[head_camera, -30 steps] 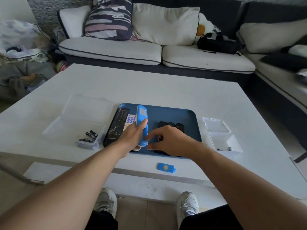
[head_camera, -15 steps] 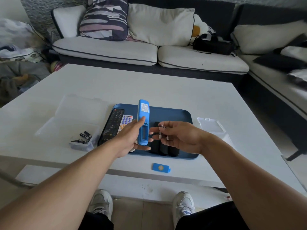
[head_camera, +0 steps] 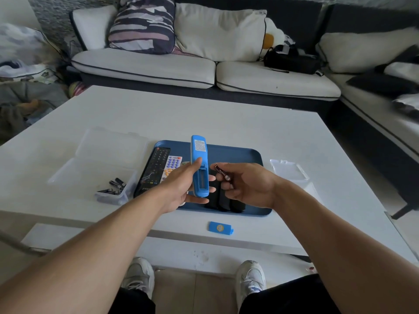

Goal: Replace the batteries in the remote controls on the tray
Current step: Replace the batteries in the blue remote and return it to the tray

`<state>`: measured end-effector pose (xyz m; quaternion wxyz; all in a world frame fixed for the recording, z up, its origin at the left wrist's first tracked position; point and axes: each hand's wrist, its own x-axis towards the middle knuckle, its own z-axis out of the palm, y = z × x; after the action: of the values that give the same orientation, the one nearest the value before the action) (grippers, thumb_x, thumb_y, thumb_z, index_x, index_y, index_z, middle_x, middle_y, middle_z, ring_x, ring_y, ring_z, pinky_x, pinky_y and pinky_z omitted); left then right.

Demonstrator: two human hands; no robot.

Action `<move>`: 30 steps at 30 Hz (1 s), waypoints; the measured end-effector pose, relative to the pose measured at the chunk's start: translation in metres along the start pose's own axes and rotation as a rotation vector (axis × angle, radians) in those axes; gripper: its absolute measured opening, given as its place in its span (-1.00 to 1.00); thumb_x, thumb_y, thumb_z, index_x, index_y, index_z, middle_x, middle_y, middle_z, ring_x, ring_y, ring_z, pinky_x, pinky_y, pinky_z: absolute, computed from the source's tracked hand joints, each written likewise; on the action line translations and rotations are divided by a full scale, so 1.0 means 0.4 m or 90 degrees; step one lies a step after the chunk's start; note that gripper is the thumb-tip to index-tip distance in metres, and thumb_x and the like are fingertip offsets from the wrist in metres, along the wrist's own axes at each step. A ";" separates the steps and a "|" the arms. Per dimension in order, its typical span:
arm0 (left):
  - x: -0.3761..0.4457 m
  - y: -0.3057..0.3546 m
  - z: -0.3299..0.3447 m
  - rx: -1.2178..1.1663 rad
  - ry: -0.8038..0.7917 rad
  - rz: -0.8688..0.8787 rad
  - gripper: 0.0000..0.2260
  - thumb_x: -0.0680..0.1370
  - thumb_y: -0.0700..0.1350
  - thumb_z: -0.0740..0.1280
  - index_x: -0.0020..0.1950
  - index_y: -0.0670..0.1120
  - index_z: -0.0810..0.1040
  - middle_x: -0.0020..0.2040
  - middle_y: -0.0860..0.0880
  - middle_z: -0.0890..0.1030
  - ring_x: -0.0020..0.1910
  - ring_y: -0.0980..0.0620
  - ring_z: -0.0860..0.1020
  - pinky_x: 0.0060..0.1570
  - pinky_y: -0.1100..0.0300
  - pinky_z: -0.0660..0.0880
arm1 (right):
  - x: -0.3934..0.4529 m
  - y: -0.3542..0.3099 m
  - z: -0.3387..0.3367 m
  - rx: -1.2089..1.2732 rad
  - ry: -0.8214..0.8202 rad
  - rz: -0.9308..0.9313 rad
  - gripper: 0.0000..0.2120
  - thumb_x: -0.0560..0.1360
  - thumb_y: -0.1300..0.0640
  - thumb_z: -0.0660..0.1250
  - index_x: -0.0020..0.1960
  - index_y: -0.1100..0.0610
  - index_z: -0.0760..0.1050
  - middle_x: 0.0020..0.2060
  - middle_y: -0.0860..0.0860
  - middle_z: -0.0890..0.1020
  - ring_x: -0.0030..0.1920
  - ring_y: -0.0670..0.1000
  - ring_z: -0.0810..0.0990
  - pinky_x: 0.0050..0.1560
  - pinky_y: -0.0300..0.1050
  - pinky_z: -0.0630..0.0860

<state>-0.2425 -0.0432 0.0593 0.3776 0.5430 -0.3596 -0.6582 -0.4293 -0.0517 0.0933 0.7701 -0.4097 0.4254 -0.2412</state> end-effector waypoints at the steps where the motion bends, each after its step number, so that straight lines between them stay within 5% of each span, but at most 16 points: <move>1: 0.001 0.001 0.000 -0.004 -0.004 -0.005 -0.62 0.68 0.15 0.18 0.34 -0.06 0.50 0.00 -0.08 0.74 0.00 -0.15 0.72 -0.23 -0.03 0.68 | 0.001 0.001 0.001 -0.016 0.003 0.007 -0.76 0.64 0.11 0.24 0.19 0.17 0.61 -0.28 -0.01 0.48 -0.35 -0.07 0.29 -0.37 -0.24 0.18; 3: 0.001 0.002 0.001 -0.019 -0.011 -0.014 -0.62 0.68 0.13 0.18 0.34 -0.09 0.51 -0.02 -0.10 0.74 0.01 -0.17 0.72 -0.17 -0.08 0.68 | 0.004 0.005 0.003 -0.062 0.023 0.007 -0.75 0.63 0.11 0.29 0.21 0.21 0.62 -0.32 -0.02 0.43 -0.38 -0.08 0.21 -0.43 -0.26 0.13; 8: -0.002 0.003 0.003 -0.055 -0.045 -0.032 -0.62 0.68 0.11 0.20 0.35 -0.11 0.52 0.01 -0.14 0.71 0.05 -0.21 0.70 -0.11 -0.14 0.67 | 0.007 0.015 0.011 -0.184 0.151 -0.067 -0.84 0.50 0.12 0.48 -0.14 0.16 0.54 -0.39 -0.02 0.56 -0.42 -0.06 0.20 -0.48 -0.27 0.15; 16: -0.006 0.002 0.011 -0.080 -0.099 -0.044 -0.62 0.68 0.11 0.19 0.35 -0.12 0.52 0.11 -0.19 0.64 0.10 -0.25 0.68 -0.08 -0.16 0.67 | 0.012 0.017 0.003 -0.325 0.207 -0.135 -0.88 0.53 0.18 0.46 0.05 0.14 0.68 -0.48 -0.09 0.47 -0.49 -0.08 0.24 -0.48 -0.27 0.24; 21: -0.005 0.002 0.018 -0.091 -0.110 -0.050 -0.62 0.68 0.10 0.20 0.37 -0.11 0.52 0.19 -0.22 0.64 0.10 -0.27 0.68 -0.16 -0.14 0.67 | 0.013 0.014 0.004 -0.505 0.270 -0.244 -0.91 0.51 0.13 0.49 0.01 0.02 0.70 -0.31 -0.16 0.66 -0.38 -0.24 0.51 -0.33 -0.45 0.39; 30: -0.010 0.001 0.037 -0.065 -0.162 -0.053 -0.58 0.64 0.14 0.26 0.35 -0.12 0.54 0.09 -0.19 0.63 0.14 -0.27 0.66 0.08 -0.25 0.61 | 0.019 0.021 -0.007 -0.555 0.290 -0.284 -0.85 0.38 0.12 0.60 -0.11 0.01 0.68 -0.31 -0.13 0.65 -0.39 -0.23 0.52 -0.31 -0.42 0.40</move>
<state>-0.2566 -0.0388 0.0638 0.3282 0.4496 -0.3479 -0.7544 -0.4276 -0.0536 0.0818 0.3469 -0.7087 0.5453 -0.2828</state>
